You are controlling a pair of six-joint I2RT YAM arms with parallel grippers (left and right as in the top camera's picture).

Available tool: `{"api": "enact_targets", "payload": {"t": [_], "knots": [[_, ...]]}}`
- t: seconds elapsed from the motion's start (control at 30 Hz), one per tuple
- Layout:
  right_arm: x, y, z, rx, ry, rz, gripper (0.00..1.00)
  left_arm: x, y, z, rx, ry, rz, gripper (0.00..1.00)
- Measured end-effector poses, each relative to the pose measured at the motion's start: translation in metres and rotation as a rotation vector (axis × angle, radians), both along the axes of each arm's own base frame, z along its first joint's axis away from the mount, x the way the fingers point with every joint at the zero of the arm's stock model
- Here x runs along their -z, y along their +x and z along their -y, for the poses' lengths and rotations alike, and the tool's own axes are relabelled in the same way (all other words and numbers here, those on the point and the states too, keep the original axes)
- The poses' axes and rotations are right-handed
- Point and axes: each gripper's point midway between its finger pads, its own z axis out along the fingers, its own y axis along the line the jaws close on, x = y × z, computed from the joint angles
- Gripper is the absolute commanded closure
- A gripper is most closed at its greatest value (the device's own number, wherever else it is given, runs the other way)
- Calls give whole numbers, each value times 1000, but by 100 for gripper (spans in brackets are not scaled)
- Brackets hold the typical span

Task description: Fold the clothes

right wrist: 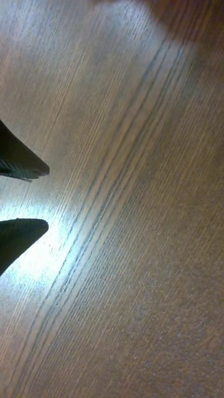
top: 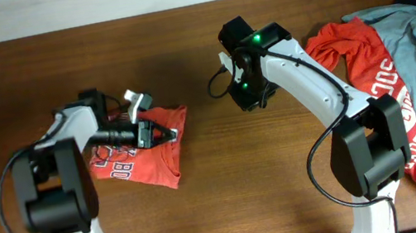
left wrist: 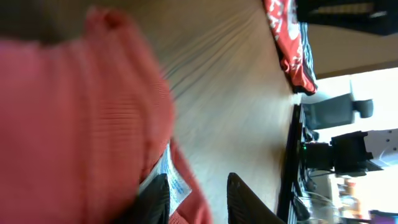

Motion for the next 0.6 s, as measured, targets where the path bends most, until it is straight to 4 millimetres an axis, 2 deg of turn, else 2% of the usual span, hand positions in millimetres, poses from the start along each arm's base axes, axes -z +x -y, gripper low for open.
{"api": "enact_targets", "payload": {"t": [0.03, 0.1, 0.3, 0.53, 0.6], "knots": [[0, -1, 0, 0, -1, -3, 73, 11, -2, 1, -2, -11, -34, 69], [0, -1, 0, 0, -1, -4, 73, 18, -3, 2, -10, -46, -58, 68], [0, -4, 2, -1, -7, -17, 73, 14, 3, 1, -61, -195, -85, 64], [0, -5, 2, 0, -8, -20, 72, 11, 5, -2, -75, -217, -87, 62], [0, -5, 2, 0, -9, -20, 73, 10, 6, -5, -87, -227, -89, 57]]}}
